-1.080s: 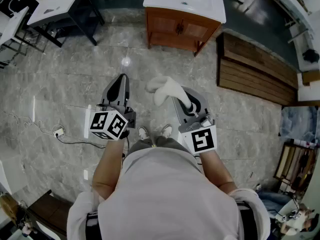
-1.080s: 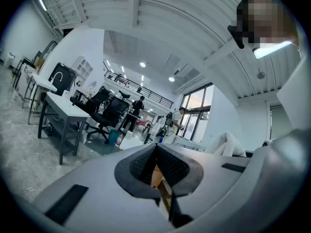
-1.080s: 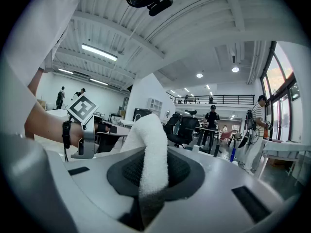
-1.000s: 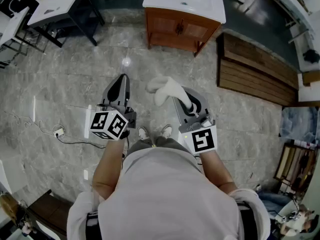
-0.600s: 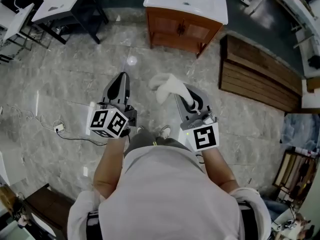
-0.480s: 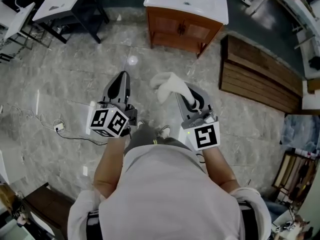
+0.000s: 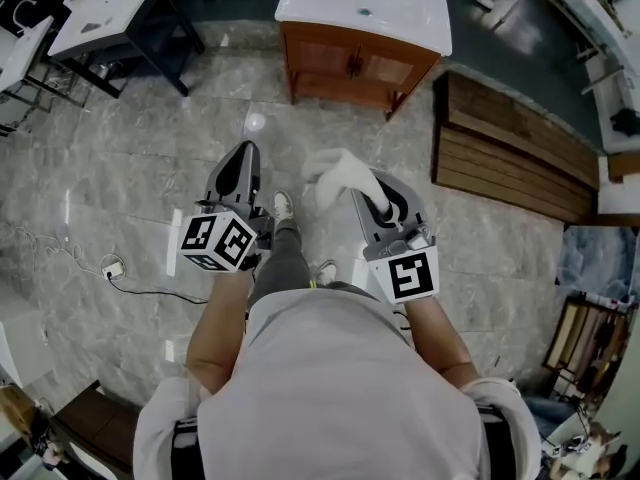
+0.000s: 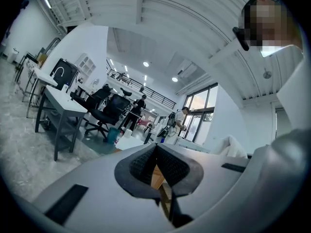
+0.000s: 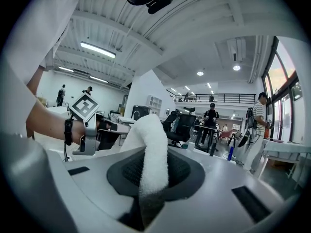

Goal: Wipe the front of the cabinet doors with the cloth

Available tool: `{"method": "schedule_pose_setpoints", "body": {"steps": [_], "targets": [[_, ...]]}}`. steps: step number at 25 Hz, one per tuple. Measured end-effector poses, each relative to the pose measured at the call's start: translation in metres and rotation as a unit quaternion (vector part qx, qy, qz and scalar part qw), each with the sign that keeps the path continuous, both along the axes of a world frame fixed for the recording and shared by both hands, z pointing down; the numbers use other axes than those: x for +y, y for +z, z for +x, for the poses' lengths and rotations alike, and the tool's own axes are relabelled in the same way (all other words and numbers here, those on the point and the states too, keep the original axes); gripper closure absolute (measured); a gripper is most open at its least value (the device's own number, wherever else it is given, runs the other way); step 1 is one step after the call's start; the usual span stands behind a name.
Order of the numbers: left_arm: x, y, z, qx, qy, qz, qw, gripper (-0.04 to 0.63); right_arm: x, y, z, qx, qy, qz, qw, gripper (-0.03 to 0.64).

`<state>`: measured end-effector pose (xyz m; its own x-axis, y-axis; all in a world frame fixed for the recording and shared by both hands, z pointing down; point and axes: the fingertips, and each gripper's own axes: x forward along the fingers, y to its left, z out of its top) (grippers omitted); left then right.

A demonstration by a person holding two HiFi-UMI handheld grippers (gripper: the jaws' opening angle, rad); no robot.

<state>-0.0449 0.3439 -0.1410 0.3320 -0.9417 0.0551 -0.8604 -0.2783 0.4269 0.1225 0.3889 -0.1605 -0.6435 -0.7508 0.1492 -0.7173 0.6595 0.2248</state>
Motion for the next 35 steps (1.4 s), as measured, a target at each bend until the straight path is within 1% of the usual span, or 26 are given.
{"method": "schedule_pose_setpoints", "body": {"steps": [5,10,13,16,19,21,24,27,32,35], "targets": [[-0.082,0.015,-0.024,0.010,0.015,-0.013,0.9997,0.578,-0.082,0.011,-0.026,0.014,0.015,-0.016,1.000,0.535],[-0.184,0.027,-0.065,0.017,0.028,-0.021,0.9992,0.578,-0.180,0.015,-0.072,0.034,0.014,-0.019,0.999,0.535],[-0.242,0.030,-0.087,0.024,0.035,-0.021,0.9989,0.578,-0.238,0.014,-0.100,0.029,0.022,-0.019,0.999,0.535],[-0.283,0.037,-0.100,0.031,0.049,-0.027,0.9979,0.578,-0.286,0.017,-0.124,0.024,0.031,-0.017,0.999,0.535],[-0.317,0.050,-0.105,0.033,0.064,-0.038,0.9967,0.578,-0.324,0.026,-0.143,0.029,0.033,-0.022,0.999,0.535],[-0.335,0.060,-0.106,0.035,0.070,-0.050,0.9957,0.578,-0.343,0.036,-0.151,0.041,0.029,-0.032,0.998,0.535],[-0.360,0.082,-0.104,0.034,0.074,-0.067,0.9944,0.578,-0.370,0.060,-0.155,0.054,0.024,-0.052,0.997,0.535],[-0.387,0.115,-0.098,0.035,0.065,-0.079,0.9941,0.578,-0.401,0.094,-0.145,0.057,0.022,-0.061,0.996,0.535],[-0.432,0.176,-0.090,0.038,0.044,-0.089,0.9944,0.578,-0.451,0.161,-0.122,0.035,0.038,-0.085,0.995,0.535],[-0.448,0.223,-0.083,0.039,0.032,-0.099,0.9938,0.578,-0.472,0.203,-0.118,0.043,0.025,-0.080,0.996,0.535]]}}
